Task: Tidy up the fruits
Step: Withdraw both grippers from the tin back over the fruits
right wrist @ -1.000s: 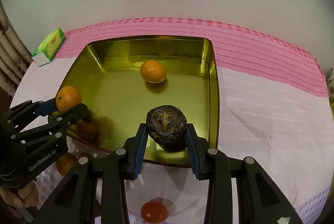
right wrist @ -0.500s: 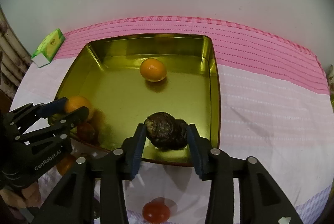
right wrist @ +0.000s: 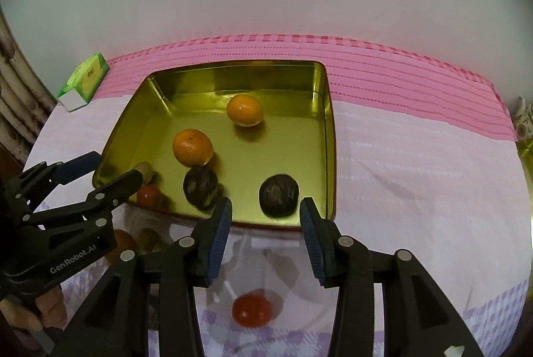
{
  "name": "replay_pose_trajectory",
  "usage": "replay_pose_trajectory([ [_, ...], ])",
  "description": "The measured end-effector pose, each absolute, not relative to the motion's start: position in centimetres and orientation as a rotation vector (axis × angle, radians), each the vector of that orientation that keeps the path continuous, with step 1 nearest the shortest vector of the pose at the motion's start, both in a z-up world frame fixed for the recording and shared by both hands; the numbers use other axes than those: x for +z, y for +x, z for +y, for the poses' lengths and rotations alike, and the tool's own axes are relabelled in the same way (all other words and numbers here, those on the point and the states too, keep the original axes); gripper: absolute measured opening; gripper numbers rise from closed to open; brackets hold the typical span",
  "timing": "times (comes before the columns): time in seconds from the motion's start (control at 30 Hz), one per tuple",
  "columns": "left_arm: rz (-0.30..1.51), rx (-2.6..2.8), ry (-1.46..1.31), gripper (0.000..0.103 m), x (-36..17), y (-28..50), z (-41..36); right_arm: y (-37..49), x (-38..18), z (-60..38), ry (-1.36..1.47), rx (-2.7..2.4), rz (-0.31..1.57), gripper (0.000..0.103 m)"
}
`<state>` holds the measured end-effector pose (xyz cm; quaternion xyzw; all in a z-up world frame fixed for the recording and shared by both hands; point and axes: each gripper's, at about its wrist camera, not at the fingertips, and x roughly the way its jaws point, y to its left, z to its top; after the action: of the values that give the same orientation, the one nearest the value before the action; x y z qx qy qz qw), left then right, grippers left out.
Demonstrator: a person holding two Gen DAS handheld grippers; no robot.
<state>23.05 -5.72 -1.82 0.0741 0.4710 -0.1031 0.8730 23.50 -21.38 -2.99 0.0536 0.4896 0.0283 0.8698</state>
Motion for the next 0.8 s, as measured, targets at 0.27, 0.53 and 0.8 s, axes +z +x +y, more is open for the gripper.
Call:
replay_pose_trajectory([
  [0.27,0.961,-0.199,0.156,0.065,-0.9,19.8,-4.4,20.5,-2.3,-21.5,0.129,0.047,1.009,0.041],
  [0.53,1.006,-0.159,0.121,0.065,-2.8,15.7,-1.9,16.8,-4.3,-21.8,0.134,0.032,1.054,0.041],
  [0.8,1.079,-0.133,0.106,0.065,-5.8,11.9,-0.4,13.5,-6.5,-21.9,0.154,0.025,1.097,0.041],
])
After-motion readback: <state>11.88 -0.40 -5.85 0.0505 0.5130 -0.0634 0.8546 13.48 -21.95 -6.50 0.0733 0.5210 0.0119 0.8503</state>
